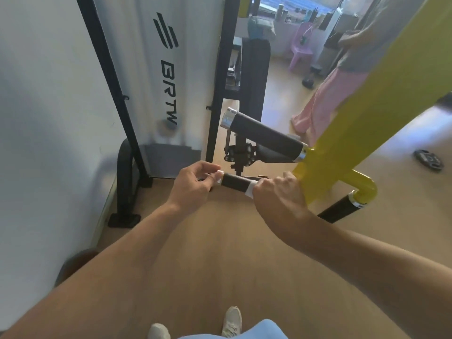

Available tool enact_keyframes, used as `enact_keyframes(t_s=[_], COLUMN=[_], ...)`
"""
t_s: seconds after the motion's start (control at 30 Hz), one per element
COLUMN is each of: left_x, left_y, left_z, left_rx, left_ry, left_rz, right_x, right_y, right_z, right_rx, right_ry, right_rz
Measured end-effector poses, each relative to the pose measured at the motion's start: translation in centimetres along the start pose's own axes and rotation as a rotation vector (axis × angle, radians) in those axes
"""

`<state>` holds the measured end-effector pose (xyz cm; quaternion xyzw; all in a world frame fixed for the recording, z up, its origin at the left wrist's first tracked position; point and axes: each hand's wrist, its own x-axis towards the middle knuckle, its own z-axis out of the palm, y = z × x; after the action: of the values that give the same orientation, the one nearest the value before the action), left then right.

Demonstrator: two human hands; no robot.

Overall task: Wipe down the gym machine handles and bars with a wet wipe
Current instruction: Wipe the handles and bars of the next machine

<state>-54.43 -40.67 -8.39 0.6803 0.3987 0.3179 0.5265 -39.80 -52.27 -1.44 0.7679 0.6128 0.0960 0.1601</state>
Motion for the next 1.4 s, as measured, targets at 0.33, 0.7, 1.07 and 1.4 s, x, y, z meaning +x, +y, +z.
enact_keyframes(t_s=[0.33, 0.7, 1.07, 1.4], left_x=[0.1, -0.1, 0.1, -0.2], left_y=[-0.3, -0.1, 0.0, -0.5], left_z=[-0.5, 0.2, 0.2, 0.3], left_rx=[0.098, 0.145, 0.119, 0.103], left_ry=[0.021, 0.039, 0.058, 0.054], left_rz=[0.034, 0.052, 0.039, 0.014], right_x=[1.8, 2.4, 1.1, 1.1], right_y=[-2.3, -2.8, -2.0, 0.3], right_z=[0.0, 0.5, 0.4, -1.3], right_rx=[0.254, 0.260, 0.425, 0.153], right_ry=[0.096, 0.172, -0.016, -0.106], right_rz=[-0.101, -0.174, -0.145, 0.051])
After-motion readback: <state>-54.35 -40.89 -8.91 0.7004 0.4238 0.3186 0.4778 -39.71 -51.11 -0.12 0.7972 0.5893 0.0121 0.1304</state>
